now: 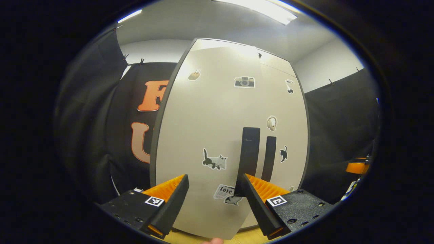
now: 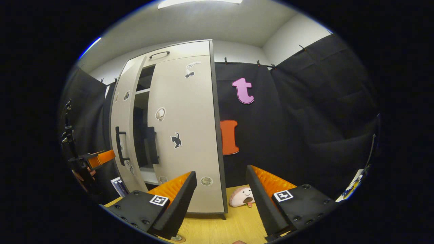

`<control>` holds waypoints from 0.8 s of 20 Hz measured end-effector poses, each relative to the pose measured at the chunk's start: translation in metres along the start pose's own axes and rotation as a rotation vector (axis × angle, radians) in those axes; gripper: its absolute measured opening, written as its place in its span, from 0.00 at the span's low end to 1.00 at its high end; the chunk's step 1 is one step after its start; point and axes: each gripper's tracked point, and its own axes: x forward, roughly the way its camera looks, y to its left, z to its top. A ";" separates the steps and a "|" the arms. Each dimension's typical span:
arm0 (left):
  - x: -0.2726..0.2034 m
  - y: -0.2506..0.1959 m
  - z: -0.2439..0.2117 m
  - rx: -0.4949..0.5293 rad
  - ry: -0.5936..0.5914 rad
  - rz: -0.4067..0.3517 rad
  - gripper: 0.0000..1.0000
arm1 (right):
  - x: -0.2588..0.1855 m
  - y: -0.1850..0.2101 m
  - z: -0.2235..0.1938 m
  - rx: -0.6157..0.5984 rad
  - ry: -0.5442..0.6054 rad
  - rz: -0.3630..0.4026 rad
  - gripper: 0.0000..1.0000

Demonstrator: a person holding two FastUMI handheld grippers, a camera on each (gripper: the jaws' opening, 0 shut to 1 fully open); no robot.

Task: Grasp the bottle in the cabinet with the left hand and place it on the coaster, then close the right door with the right hand and the left door with the left hand.

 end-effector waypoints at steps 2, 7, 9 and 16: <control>0.011 -0.006 -0.002 0.003 -0.001 -0.011 0.95 | -0.006 -0.009 0.001 -0.005 0.001 -0.022 0.97; 0.036 -0.011 -0.010 0.007 0.017 -0.010 0.95 | -0.018 -0.030 0.003 -0.008 -0.005 -0.073 0.97; 0.047 -0.013 -0.013 -0.011 0.028 -0.011 0.95 | -0.021 -0.035 0.000 -0.003 -0.001 -0.087 0.97; 0.067 -0.013 -0.019 -0.026 0.034 -0.015 0.95 | -0.024 -0.039 -0.006 0.006 0.018 -0.100 0.98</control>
